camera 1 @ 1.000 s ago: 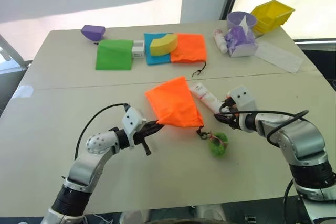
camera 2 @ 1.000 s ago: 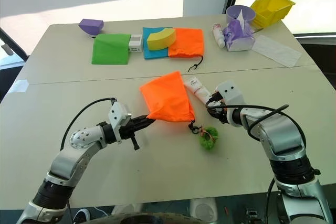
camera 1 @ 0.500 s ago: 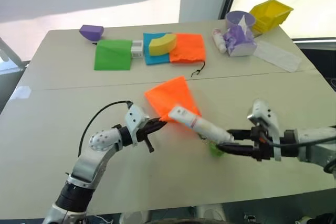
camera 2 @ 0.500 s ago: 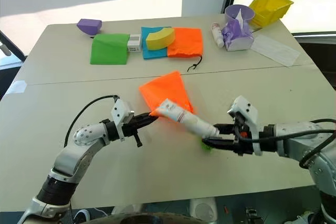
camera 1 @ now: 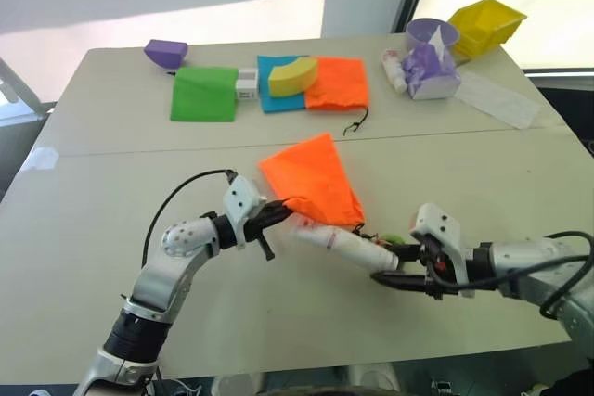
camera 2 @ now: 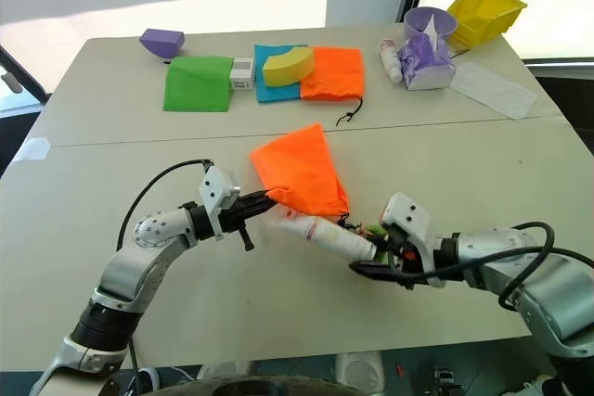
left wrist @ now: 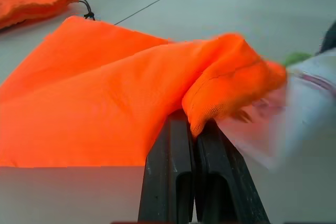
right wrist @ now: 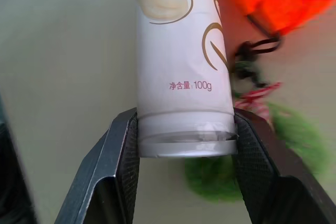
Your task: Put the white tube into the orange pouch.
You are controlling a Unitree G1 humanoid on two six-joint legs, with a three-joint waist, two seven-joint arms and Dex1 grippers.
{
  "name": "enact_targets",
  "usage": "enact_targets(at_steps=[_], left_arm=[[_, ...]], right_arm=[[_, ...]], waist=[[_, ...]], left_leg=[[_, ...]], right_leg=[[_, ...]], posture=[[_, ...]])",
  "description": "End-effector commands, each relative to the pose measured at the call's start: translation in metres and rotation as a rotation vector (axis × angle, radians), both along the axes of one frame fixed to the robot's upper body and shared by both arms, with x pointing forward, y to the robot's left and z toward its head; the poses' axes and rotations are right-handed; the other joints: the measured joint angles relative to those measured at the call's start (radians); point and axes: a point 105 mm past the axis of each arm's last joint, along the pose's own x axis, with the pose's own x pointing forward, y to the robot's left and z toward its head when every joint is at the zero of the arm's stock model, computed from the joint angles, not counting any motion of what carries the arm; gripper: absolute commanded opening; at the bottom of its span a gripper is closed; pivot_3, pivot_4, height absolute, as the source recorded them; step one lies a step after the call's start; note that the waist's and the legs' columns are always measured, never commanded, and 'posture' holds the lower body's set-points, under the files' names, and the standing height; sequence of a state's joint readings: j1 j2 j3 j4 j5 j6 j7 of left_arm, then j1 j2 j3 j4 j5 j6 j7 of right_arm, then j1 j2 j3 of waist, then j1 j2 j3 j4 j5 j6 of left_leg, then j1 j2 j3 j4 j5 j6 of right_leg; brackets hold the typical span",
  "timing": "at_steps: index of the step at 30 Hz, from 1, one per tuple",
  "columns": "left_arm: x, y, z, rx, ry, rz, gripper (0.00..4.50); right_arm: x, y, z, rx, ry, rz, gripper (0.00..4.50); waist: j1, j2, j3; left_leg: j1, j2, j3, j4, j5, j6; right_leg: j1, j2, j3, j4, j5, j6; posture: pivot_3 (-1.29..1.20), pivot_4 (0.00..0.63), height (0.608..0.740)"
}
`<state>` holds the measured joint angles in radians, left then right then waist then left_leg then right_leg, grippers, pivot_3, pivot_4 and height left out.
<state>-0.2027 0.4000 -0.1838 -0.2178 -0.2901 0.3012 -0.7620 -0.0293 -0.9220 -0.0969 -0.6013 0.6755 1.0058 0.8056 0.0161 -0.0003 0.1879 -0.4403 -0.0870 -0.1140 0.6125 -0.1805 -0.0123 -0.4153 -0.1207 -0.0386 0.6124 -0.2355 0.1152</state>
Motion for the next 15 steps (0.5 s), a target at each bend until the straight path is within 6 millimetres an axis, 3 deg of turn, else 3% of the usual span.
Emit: enact_targets(at_steps=[1,12,15], left_arm=[[0.000,-0.003,0.008,-0.008,-0.036,-0.019,0.00],[0.001,-0.009,0.011,-0.015,-0.036,-0.039,0.00],[0.001,-0.009,0.012,-0.015,-0.034,-0.043,0.00]], right_arm=[[0.005,-0.002,0.010,0.011,-0.047,-0.016,2.25],[-0.004,-0.002,0.038,0.151,-0.046,0.014,2.25],[0.001,-0.009,0.035,0.121,-0.061,-0.015,2.25]], waist=[[0.000,0.000,0.000],[0.000,0.000,0.000],[0.000,0.000,0.000]], left_leg=[[0.000,0.000,0.000,0.000,0.000,0.000],[0.000,0.000,0.000,0.001,0.001,0.002],[0.000,0.000,0.000,0.001,0.001,0.002]], right_leg=[[0.000,0.000,0.000,0.000,0.000,0.000],[0.000,0.000,0.000,0.001,0.001,0.000],[0.000,0.000,0.000,0.001,0.001,0.001]], posture=[[0.00,0.150,0.740],[0.00,0.150,0.740],[0.00,0.150,0.740]])
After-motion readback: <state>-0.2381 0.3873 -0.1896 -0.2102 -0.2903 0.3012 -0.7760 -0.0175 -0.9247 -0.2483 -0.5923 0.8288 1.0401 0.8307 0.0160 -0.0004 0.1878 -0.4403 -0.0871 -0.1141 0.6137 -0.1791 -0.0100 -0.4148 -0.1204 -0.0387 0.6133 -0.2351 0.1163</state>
